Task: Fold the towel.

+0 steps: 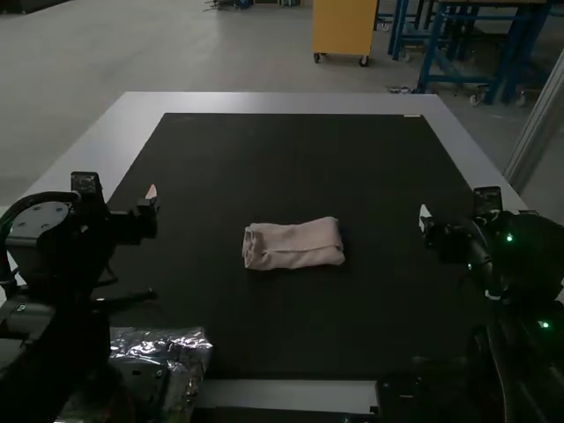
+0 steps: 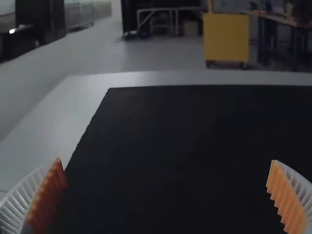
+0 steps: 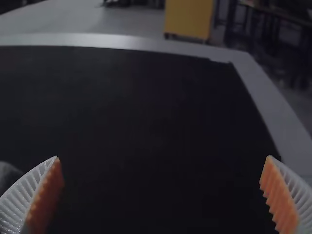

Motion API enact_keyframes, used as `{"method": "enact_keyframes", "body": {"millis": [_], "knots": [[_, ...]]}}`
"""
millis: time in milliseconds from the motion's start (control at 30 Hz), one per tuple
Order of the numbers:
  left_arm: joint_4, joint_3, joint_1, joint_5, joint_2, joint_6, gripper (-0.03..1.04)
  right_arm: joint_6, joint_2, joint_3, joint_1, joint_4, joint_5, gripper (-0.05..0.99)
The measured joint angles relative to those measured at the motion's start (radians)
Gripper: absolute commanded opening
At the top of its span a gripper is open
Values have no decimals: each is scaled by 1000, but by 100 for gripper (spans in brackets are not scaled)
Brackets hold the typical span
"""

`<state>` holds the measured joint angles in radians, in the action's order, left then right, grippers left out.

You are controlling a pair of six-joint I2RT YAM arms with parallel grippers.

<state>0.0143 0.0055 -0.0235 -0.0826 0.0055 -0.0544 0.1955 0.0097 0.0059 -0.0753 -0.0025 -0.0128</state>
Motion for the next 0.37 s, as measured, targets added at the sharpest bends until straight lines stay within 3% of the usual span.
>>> {"method": "enact_keyframes", "body": {"millis": [367], "knots": [[0,0,0,0,0,0,97,0,0,0,0,0,-7,92]]}}
